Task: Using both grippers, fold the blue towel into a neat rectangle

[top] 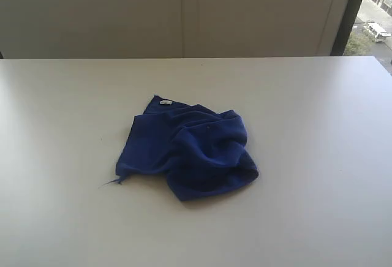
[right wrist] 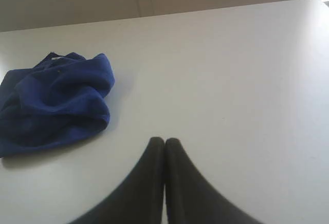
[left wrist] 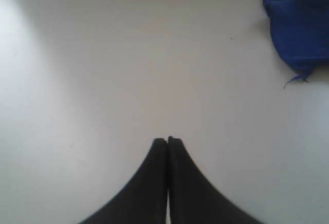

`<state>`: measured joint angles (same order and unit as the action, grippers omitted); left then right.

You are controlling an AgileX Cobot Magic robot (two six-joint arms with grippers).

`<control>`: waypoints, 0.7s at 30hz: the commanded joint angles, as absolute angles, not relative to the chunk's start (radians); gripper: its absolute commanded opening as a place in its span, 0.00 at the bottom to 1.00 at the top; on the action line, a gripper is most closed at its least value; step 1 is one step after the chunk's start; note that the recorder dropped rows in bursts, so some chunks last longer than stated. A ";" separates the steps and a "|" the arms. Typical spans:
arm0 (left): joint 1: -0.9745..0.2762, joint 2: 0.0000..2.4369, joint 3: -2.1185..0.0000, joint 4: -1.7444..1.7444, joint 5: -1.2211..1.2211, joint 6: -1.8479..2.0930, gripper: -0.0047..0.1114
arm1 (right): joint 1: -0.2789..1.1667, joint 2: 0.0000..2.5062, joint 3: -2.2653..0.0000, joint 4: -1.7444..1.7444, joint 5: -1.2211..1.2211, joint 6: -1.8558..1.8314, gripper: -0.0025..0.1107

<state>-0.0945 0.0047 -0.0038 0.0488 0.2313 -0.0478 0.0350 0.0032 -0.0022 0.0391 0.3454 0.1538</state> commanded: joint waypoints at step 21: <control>-0.092 0.000 0.000 0.045 -0.112 -0.044 0.04 | 0.040 0.000 0.000 0.030 0.343 0.171 0.02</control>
<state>-0.0945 0.0047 -0.0038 0.0488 -0.0221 -0.0441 0.0350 0.0032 -0.0022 0.0391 0.3454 0.1688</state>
